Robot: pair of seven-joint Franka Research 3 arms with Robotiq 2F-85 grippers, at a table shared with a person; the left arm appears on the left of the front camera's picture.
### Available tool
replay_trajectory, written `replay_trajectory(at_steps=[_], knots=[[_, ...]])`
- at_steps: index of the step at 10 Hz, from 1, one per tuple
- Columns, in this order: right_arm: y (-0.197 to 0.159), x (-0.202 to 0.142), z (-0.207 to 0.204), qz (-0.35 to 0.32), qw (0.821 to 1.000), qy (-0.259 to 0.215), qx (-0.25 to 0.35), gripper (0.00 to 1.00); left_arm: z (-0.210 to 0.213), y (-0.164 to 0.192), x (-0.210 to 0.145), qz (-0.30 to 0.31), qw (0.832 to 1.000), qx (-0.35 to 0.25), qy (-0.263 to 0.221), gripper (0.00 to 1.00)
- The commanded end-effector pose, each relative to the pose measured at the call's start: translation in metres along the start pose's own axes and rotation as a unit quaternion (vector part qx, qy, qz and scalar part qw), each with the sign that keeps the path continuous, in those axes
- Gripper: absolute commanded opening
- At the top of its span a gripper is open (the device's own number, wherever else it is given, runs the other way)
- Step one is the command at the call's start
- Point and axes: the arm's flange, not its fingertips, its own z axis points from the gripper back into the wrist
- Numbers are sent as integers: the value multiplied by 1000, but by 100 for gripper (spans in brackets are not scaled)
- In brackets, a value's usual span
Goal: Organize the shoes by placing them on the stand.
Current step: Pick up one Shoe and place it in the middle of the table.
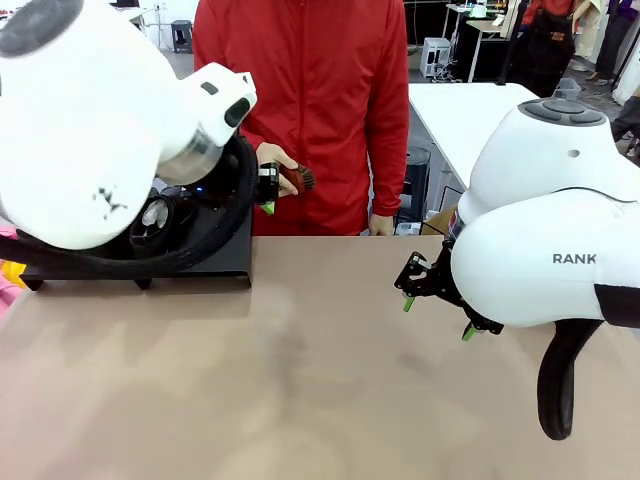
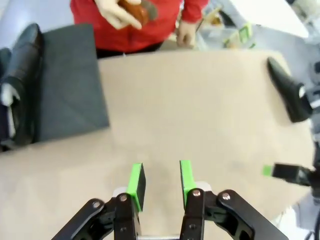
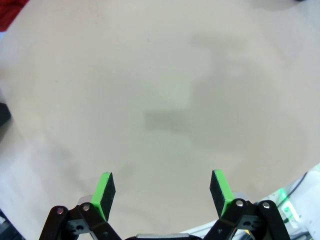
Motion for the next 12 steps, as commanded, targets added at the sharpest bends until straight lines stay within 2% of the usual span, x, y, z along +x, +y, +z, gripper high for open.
replay_trajectory(at_steps=[1,3,4,5,6,7,9,10,11,12], knots=[[-6,27,1,4,1000,-21,-15,100,25,30,13,3,999,4,32,40],[-19,89,2,61,998,-8,-1,100,11,38,14,6,997,-26,77,40],[-23,110,-2,149,988,1,30,100,1,41,19,8,995,-31,91,40],[-29,129,-9,227,970,23,83,100,-4,44,22,-9,995,-36,89,40],[-38,149,-15,293,952,11,88,100,-9,49,27,-6,996,-32,87,40],[-44,170,-22,340,938,-1,68,100,-13,54,33,5,996,-33,87,40],[-55,204,-29,394,918,-15,30,100,-26,58,44,12,995,-28,99,40],[-57,215,-28,383,923,-11,15,100,-16,51,30,9,996,-19,88,40],[-52,217,-18,313,948,-24,-45,100,-16,51,30,9,996,-19,88,40],[-59,201,-33,380,925,-13,28,100,-16,51,30,9,996,-19,88,40]])
